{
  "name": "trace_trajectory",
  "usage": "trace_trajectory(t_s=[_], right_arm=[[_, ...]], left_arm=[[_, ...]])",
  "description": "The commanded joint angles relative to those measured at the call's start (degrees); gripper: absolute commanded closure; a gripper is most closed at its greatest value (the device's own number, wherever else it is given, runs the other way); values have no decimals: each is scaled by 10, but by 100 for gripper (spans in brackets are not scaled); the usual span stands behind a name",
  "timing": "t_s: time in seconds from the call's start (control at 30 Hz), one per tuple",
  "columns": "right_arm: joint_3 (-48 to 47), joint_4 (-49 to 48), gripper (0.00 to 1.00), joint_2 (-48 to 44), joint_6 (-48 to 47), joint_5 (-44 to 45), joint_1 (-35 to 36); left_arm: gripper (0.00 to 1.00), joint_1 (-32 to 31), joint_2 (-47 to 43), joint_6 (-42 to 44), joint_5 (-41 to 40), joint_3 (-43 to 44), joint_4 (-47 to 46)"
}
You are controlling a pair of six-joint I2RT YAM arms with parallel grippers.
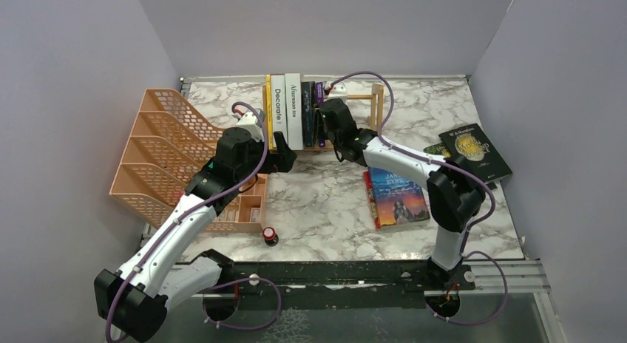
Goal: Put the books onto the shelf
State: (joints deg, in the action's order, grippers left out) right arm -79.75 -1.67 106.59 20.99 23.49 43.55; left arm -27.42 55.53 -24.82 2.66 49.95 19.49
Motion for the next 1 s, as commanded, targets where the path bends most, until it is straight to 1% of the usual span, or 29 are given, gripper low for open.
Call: trace_trajectory(t_s=[0.0, 0.17, 0.27, 0.33, 0.43, 0.47, 0.5, 0.6, 0.67, 0.73, 0.8, 0.83, 0.93, 0.97], right_arm=[[-17, 50, 56, -50, 23, -30, 6], [7, 67, 56, -98, 36, -82, 6], [30, 96, 56, -134, 45, -94, 6], [55, 108, 56, -167, 45, -91, 6], [95, 138, 56, -220, 44, -63, 6], [107, 155, 53, -238, 45, -50, 6], [115, 177, 51, -253, 53, -37, 4], [139, 234, 51, -299, 80, -32, -6], [163, 247, 51, -332, 92, -24, -8], [186, 264, 51, -360, 100, -4, -14], [203, 286, 49, -384, 115, 11, -30], [213, 289, 46, -395, 121, 11, -40], [264, 239, 34, -421, 128, -23, -56], [273, 235, 32, -420, 133, -32, -62]], left_arm=[[1, 3, -8, -3, 16, -6, -4], [1, 4, -11, -4, 17, -6, -4], [1, 4, -13, -5, 19, -7, -4], [1, 4, -13, -5, 21, -7, -5], [1, 4, -14, -5, 25, -8, -6], [1, 4, -15, -3, 30, -9, -8], [1, 4, -13, 4, 44, -9, -13], [1, 4, 0, 22, 131, -15, -30], [1, 0, 14, 26, 161, -15, -35], [1, -6, 26, 27, 173, -11, -37], [1, -21, 33, 23, 175, -11, -47], [1, -35, 36, 21, 174, -11, -54], [1, -83, 55, 11, 151, -8, -68], [1, -100, 64, 7, 134, -4, -68]])
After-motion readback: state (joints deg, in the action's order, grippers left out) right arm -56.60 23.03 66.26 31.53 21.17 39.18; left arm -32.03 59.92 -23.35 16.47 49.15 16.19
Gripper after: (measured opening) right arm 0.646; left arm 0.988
